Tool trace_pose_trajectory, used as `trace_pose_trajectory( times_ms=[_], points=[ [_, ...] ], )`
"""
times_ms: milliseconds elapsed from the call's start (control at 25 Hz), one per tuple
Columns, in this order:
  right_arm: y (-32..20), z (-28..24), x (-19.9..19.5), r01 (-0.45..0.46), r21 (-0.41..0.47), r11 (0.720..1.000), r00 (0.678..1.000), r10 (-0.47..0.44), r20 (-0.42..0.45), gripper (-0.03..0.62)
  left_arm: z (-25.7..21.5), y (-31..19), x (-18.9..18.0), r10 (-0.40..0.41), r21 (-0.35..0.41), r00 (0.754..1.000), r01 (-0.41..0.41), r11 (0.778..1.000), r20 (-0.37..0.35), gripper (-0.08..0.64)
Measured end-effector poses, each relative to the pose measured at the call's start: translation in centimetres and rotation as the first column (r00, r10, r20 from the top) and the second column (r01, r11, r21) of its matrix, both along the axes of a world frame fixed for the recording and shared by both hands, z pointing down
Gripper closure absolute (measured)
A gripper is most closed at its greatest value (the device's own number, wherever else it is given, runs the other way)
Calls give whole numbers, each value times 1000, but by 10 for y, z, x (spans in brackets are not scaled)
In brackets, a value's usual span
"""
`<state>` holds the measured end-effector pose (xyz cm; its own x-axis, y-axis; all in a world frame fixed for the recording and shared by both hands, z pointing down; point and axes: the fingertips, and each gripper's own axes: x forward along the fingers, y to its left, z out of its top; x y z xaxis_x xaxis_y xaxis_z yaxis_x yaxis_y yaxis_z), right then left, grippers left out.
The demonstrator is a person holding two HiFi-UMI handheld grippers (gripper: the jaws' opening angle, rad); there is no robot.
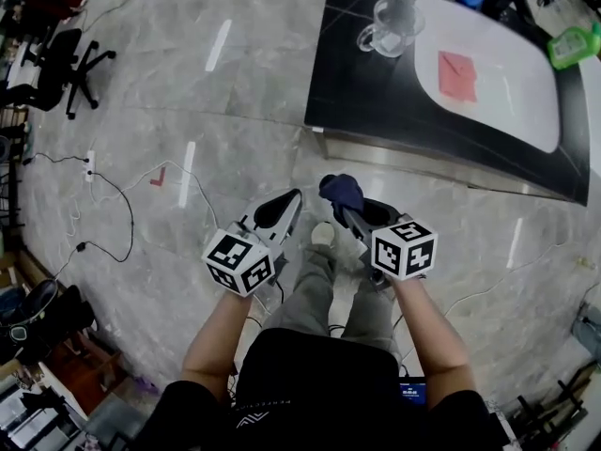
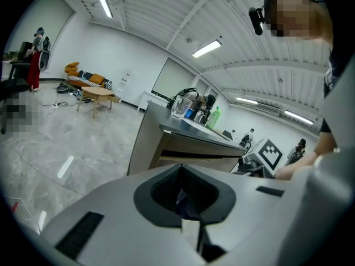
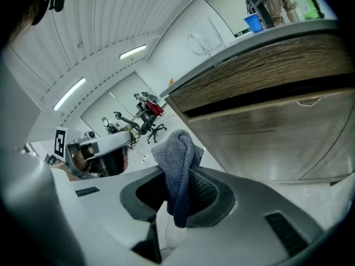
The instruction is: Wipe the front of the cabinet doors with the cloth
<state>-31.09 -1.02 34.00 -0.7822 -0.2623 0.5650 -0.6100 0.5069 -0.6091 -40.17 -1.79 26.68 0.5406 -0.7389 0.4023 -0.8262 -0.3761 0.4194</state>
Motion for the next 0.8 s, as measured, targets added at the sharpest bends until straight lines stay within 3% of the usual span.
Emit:
trace_pose_trajectory(
  times_ms=[240,520,800],
  points=[
    [-27,36,-26,-24,35,999,999,25,-41,506,29,-18,-11,51,8,999,-51,999,-4,561],
    [-57,53,-44,-84,46,995,996,84,-7,506,61,-26,-13,67,-28,998,-67,997,8,561],
    [-78,59,-28,-147,57,987,989,146,21,506,71,-33,13,122,-18,992,-121,992,33,561]
  ],
)
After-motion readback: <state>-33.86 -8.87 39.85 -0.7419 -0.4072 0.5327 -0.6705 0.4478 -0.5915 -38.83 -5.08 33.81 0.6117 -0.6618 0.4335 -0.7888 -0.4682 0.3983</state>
